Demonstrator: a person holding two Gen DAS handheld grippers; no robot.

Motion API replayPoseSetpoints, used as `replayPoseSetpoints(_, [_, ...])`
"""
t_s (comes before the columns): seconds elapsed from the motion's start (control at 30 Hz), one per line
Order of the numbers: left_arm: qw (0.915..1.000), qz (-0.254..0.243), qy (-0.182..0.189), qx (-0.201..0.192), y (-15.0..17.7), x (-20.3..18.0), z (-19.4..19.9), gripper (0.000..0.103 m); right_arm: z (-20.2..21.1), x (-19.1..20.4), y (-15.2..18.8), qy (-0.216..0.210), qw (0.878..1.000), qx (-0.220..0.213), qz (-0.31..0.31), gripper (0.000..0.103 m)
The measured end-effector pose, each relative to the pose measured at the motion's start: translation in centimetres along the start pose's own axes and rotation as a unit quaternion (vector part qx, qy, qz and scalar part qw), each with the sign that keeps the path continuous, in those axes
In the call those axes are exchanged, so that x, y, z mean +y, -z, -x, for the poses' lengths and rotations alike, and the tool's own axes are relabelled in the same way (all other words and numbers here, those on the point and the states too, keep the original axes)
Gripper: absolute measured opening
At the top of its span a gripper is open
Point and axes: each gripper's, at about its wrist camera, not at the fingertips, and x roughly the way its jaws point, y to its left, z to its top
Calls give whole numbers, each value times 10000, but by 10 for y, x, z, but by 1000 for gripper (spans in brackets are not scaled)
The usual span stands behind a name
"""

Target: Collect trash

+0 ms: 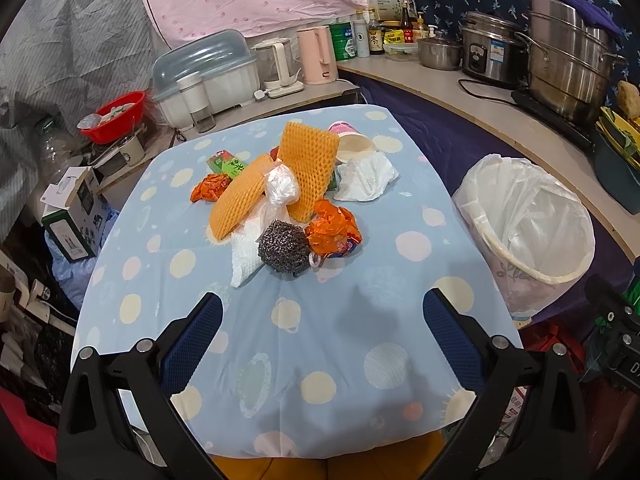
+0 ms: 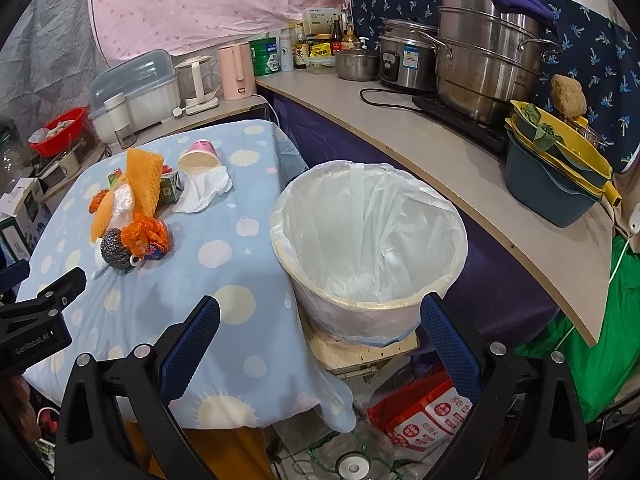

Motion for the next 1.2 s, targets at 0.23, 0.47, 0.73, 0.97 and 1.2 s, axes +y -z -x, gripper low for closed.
replayPoseSetpoints(0.23, [10000, 14, 3, 10, 0, 0, -1, 96, 0, 0, 0, 1, 10000, 1, 2, 96])
replayPoseSetpoints(0.47, [10000, 68, 35, 28, 1, 4, 0, 96, 1, 2, -1, 2, 10000, -6, 26, 96])
replayPoseSetpoints(0.73, [10000, 82, 34, 35, 1, 6, -1, 96, 2, 4, -1, 17, 10000, -6, 31, 96])
replayPoseSetpoints(0.97, [9999, 92, 39, 30, 0, 8, 0, 96, 4, 8, -3, 17, 10000, -11, 85, 96])
replayPoseSetpoints(1.2, [9999, 118, 13, 34, -1, 9, 0, 96, 4, 8, -3, 5, 10000, -21, 90, 96])
